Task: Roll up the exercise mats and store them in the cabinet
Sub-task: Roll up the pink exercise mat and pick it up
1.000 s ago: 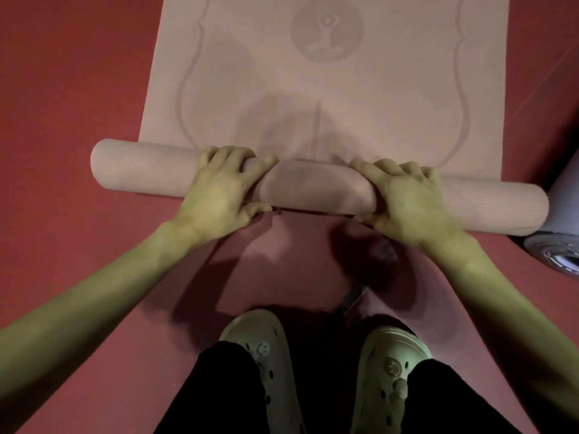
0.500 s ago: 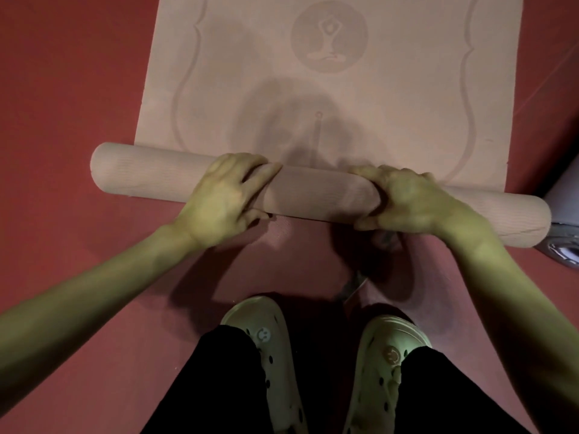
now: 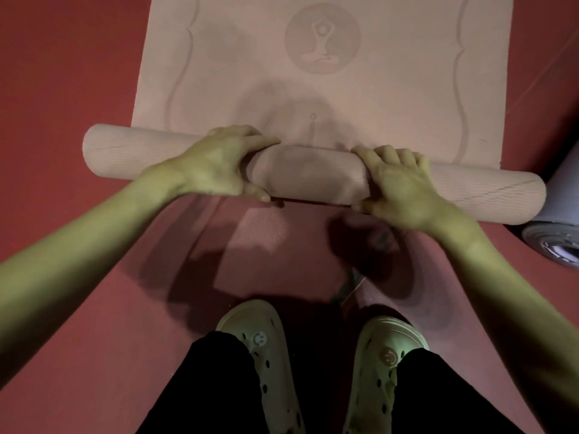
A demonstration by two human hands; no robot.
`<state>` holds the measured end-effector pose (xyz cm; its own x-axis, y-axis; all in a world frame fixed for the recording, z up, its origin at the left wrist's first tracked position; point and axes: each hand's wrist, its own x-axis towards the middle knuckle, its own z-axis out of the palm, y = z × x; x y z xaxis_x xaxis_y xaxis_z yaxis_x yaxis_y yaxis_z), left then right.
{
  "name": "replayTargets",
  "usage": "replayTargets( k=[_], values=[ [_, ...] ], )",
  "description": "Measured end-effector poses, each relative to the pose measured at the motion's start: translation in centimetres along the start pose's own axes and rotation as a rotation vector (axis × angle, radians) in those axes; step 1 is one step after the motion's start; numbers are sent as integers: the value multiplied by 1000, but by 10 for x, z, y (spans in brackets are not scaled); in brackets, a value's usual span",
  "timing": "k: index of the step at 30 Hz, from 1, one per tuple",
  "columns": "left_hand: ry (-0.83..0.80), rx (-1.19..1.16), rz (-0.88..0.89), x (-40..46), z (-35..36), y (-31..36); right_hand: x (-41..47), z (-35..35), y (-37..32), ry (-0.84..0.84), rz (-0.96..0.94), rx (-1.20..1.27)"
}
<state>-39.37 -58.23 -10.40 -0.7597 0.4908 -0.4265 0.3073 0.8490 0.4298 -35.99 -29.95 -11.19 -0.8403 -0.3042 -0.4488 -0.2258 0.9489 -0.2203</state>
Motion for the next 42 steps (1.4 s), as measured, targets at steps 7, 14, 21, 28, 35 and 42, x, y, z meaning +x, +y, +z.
replayTargets(
  k=[7, 14, 21, 28, 35, 42],
  values=[
    [318, 196, 99, -14, 32, 0, 28, -33, 8, -275, 19, 213],
    [63, -43, 57, 19, -13, -5, 9, 0, -1, 183, -14, -82],
    [59, -92, -1, 29, -21, -11, 24, -5, 3, 126, 10, -47],
    [417, 218, 69, 13, 23, -7, 49, -41, 11, -144, 31, 111],
    [226, 9, 64, 37, -20, -9, 27, -12, 8, 251, -8, 84],
    [287, 31, 50, 43, -23, -8, 41, -13, 19, 199, -2, 64]
  ],
)
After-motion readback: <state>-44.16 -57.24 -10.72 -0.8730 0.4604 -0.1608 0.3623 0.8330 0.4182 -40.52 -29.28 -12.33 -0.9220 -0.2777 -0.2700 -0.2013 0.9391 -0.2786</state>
